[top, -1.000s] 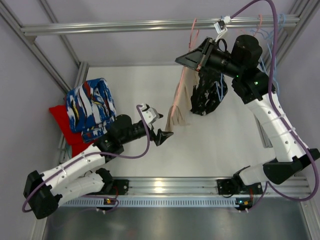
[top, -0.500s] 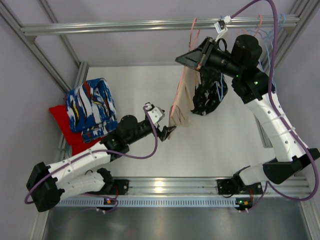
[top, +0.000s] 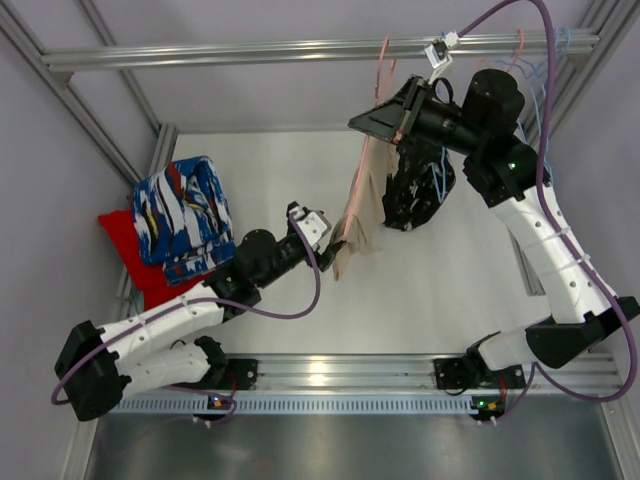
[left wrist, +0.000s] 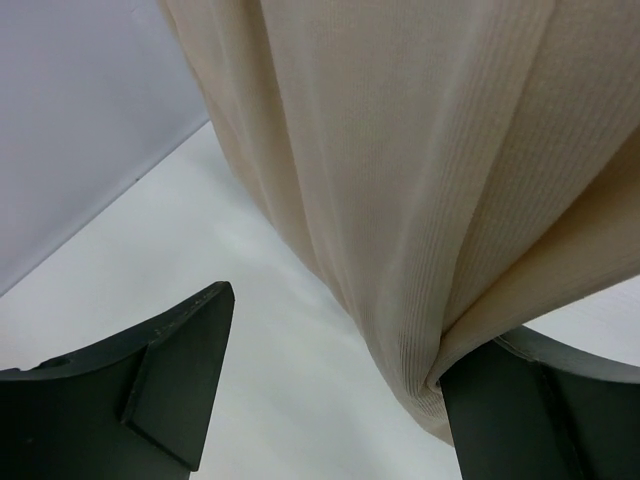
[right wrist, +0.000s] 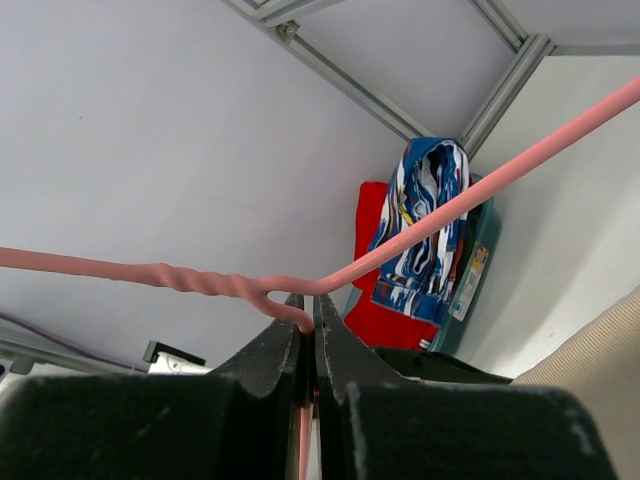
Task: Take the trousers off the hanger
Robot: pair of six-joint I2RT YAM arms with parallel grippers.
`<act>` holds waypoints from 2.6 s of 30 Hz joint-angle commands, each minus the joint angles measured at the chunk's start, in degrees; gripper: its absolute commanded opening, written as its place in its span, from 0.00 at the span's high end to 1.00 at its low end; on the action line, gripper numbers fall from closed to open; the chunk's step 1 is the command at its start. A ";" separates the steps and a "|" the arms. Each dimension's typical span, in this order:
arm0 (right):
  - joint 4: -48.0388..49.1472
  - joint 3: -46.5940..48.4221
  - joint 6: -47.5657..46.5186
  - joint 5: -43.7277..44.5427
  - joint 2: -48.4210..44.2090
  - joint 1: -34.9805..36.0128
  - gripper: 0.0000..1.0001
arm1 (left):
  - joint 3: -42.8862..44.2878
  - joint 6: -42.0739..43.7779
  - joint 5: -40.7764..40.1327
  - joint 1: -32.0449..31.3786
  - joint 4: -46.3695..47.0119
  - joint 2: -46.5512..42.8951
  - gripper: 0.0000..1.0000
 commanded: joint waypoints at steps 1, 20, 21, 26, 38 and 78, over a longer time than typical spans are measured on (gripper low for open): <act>10.05 1.98 -0.85 -2.95 -2.33 -0.30 1.00 | 0.00 1.68 -4.00 -0.08 4.10 -1.08 0.18; 11.99 -5.93 -2.07 -7.87 -4.00 0.66 1.00 | 12.66 -5.35 1.79 -0.08 4.53 3.40 0.69; 11.65 -5.76 -2.42 -7.96 -4.00 0.66 1.00 | 12.49 -5.09 1.88 -0.08 4.19 2.62 0.76; 11.55 -2.26 -2.87 -8.13 -3.21 -0.39 1.00 | 10.91 -3.60 2.40 -0.08 -0.99 -0.20 0.67; 11.29 1.36 -2.43 -8.57 -1.89 -1.18 1.00 | 5.89 -2.54 5.75 0.01 -5.31 -3.11 0.59; 6.46 -13.14 -10.59 -7.17 -3.04 0.84 1.00 | 41.21 -17.39 2.59 6.60 -8.29 2.61 1.00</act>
